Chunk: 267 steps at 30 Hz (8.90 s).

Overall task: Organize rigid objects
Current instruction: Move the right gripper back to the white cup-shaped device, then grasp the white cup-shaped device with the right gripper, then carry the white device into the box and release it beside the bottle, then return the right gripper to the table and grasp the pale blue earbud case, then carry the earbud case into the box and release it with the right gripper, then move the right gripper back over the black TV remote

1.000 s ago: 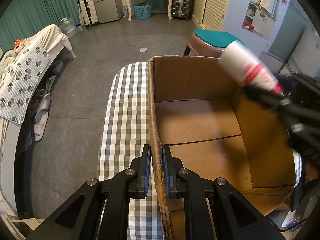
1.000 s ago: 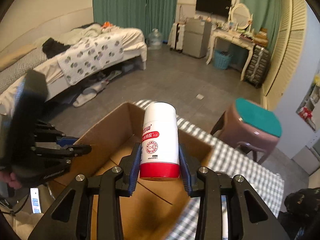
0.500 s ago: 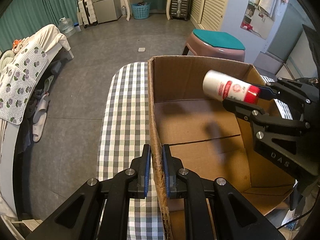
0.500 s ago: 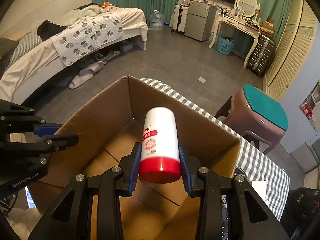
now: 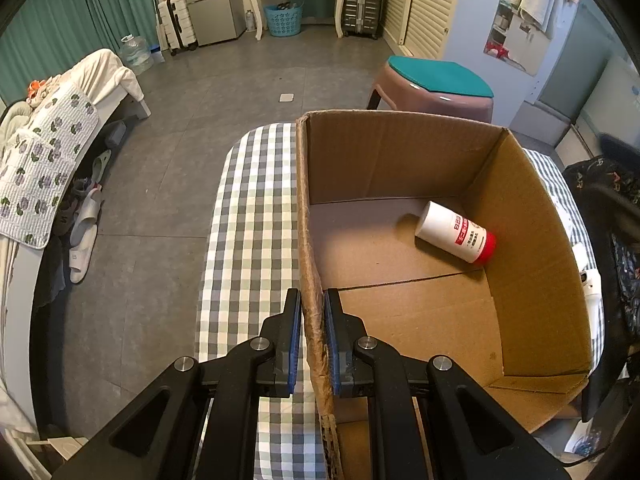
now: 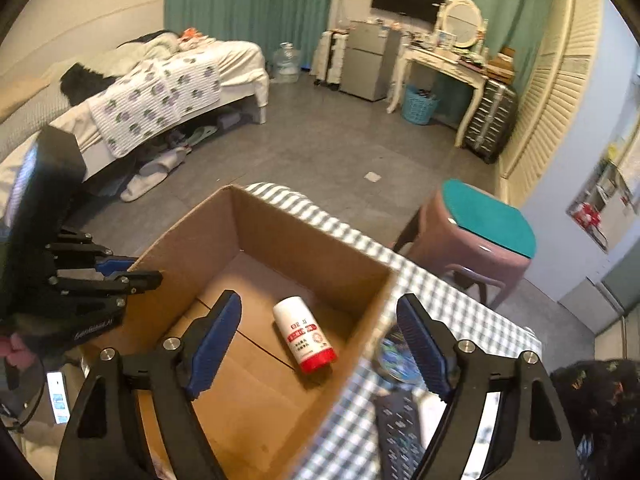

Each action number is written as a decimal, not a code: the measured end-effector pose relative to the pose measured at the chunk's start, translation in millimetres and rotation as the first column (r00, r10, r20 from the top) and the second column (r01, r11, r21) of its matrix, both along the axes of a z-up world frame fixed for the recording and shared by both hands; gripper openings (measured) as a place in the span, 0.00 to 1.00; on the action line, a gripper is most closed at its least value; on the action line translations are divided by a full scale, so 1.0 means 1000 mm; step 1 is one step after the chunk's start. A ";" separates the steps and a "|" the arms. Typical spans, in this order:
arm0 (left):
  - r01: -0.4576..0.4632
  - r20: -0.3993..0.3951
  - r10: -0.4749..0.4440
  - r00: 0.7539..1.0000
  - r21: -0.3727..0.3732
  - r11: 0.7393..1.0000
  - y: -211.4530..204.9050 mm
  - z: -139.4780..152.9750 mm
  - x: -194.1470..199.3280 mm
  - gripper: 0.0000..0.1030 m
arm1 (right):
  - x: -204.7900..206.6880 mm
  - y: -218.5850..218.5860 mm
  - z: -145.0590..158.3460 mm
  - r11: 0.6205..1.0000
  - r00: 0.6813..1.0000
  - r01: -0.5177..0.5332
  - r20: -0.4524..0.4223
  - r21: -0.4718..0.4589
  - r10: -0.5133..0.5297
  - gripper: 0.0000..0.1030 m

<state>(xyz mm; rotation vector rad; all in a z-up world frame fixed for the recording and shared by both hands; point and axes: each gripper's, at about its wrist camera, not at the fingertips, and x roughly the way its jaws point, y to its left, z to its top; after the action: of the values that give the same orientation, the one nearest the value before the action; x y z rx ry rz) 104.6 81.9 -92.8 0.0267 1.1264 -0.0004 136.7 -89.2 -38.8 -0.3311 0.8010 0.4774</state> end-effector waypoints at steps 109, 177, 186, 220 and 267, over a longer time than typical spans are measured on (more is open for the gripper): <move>0.009 0.003 -0.009 1.000 -0.017 1.000 0.001 -0.008 0.003 0.11 | 0.008 0.057 -0.068 0.989 0.972 -0.144 -0.187 0.018 0.145 0.42; -0.016 -0.001 0.016 1.000 0.005 1.000 -0.003 -0.002 -0.008 0.11 | -0.113 -0.146 -0.138 0.936 0.899 0.341 -0.261 -0.084 -0.351 0.50; -0.016 -0.003 0.016 1.000 0.002 1.000 -0.003 -0.002 -0.008 0.11 | -0.106 -0.136 -0.083 0.952 0.940 0.306 -0.159 -0.010 -0.303 0.50; 0.008 -0.014 -0.008 1.000 -0.033 0.999 0.003 -0.005 -0.004 0.11 | -0.046 0.034 -0.064 0.993 0.982 -0.100 -0.155 0.063 0.109 0.50; -0.018 -0.024 0.018 1.000 -0.014 1.000 0.000 0.000 -0.007 0.11 | -0.032 -0.123 -0.145 0.979 0.948 0.201 -0.244 -0.035 -0.203 0.66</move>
<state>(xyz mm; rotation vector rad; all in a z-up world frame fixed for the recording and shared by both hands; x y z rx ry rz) 97.5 81.7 -92.6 0.0042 1.1501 0.0072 104.6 -212.7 -183.7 -0.1974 1.0680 0.3246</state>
